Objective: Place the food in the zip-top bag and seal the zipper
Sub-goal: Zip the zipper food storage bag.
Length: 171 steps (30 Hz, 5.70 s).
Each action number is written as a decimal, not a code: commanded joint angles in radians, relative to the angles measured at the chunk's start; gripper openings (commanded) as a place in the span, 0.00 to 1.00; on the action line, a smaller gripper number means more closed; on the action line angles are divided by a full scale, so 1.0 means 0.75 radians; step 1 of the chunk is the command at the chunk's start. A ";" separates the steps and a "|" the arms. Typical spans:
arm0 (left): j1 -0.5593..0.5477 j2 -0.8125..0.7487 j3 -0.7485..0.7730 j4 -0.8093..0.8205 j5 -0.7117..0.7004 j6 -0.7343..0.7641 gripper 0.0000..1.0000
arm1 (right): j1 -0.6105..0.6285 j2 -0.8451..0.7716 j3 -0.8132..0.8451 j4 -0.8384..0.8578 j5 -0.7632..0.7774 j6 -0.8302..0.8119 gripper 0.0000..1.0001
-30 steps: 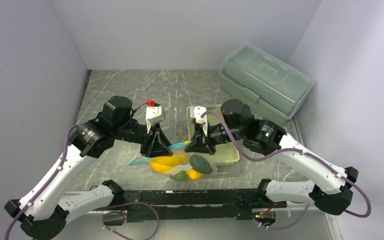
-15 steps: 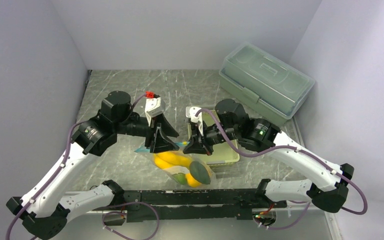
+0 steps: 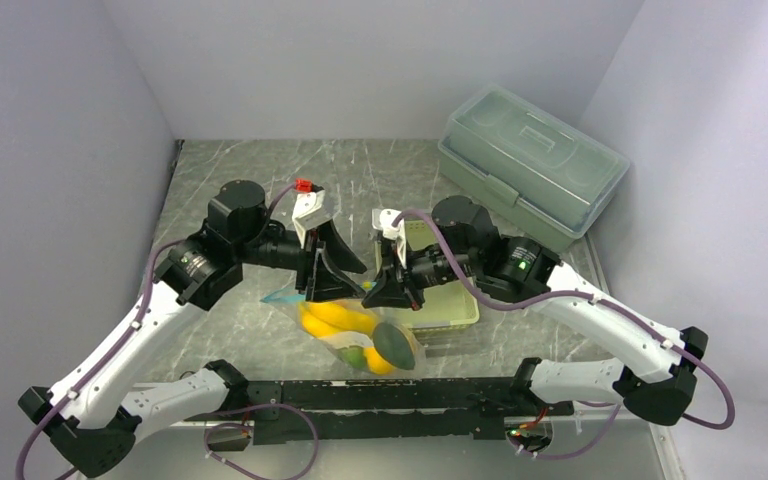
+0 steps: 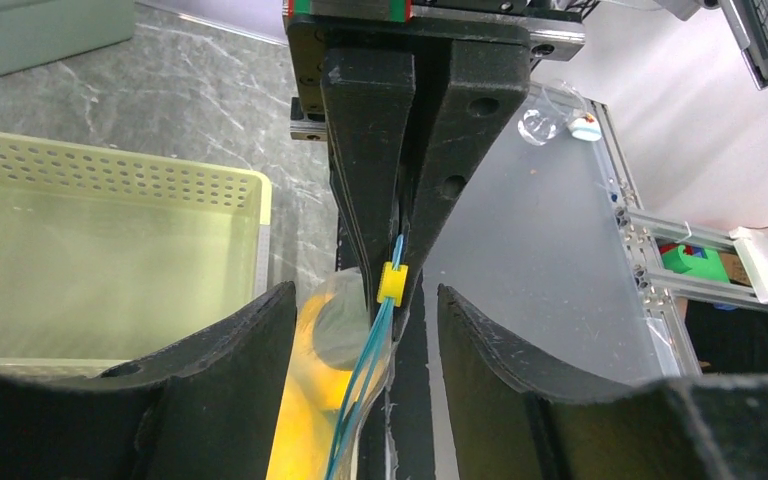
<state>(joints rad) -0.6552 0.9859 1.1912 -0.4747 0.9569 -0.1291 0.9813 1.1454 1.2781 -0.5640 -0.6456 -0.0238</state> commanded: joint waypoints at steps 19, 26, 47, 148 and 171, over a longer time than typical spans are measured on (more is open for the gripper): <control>0.000 0.013 -0.017 0.083 0.129 -0.022 0.42 | -0.004 0.038 0.077 0.130 -0.043 0.106 0.00; 0.000 0.013 -0.019 0.047 0.124 0.002 0.40 | -0.004 0.041 0.094 0.131 -0.039 0.108 0.00; 0.000 0.014 0.021 0.015 0.110 0.029 0.31 | -0.004 0.052 0.072 0.117 -0.037 0.096 0.00; 0.001 -0.105 -0.087 -0.178 -0.150 0.118 0.00 | -0.012 -0.333 0.221 0.156 0.571 0.207 0.00; 0.000 -0.204 -0.131 -0.329 -0.422 0.153 0.00 | -0.012 -0.288 0.457 0.035 0.839 0.188 0.00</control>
<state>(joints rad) -0.6563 0.8474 1.1194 -0.5682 0.7231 -0.0544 0.9825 0.9588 1.5265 -0.6720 -0.1196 0.1268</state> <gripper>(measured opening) 0.033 0.010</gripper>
